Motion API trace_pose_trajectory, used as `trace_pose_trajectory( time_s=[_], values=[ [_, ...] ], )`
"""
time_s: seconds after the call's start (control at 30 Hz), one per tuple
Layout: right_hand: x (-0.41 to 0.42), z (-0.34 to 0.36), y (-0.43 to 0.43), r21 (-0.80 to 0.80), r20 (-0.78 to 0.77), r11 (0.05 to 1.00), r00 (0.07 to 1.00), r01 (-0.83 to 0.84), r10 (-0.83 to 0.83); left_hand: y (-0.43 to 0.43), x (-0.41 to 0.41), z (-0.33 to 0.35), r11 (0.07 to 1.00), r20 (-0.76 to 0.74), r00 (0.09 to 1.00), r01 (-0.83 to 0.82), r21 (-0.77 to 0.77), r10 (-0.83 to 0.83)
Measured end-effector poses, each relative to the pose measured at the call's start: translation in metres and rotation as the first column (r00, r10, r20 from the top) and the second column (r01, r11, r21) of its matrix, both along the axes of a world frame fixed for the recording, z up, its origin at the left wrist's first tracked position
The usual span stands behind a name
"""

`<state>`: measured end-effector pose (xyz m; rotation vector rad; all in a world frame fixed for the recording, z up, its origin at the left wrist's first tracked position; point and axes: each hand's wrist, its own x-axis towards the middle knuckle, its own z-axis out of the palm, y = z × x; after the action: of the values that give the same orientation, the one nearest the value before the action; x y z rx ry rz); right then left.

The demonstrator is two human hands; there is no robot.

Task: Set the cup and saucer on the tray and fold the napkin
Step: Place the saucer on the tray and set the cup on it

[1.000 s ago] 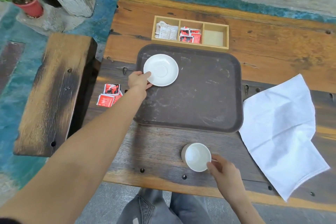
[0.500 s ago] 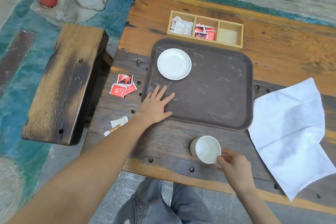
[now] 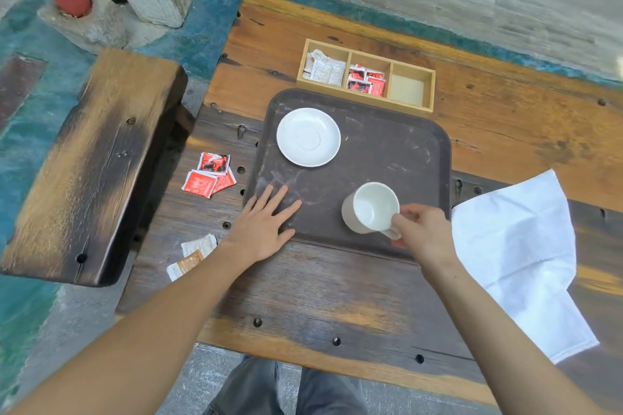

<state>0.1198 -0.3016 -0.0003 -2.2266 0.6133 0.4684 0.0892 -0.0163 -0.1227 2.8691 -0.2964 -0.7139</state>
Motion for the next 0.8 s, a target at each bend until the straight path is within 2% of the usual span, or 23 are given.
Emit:
trace_pose_trajectory(
  time_s=[0.27,0.57,0.8],
  values=[
    [0.086,-0.016,0.057,0.073,0.040,0.997,0.999,0.023,-0.026,0.003,0.021,0.009,0.999,-0.212,0.976,0.045,-0.021,-0.048],
    [0.143,-0.031,0.118,0.114,0.055,0.993,0.998,-0.008,0.002,0.002,0.021,0.009,0.997,-0.210,0.976,0.070,0.017,-0.064],
    [0.159,-0.037,0.138,0.044,0.029,0.997,0.998,-0.060,0.059,0.000,0.024,0.010,0.995,-0.223,0.972,0.090,0.053,-0.076]
  ],
)
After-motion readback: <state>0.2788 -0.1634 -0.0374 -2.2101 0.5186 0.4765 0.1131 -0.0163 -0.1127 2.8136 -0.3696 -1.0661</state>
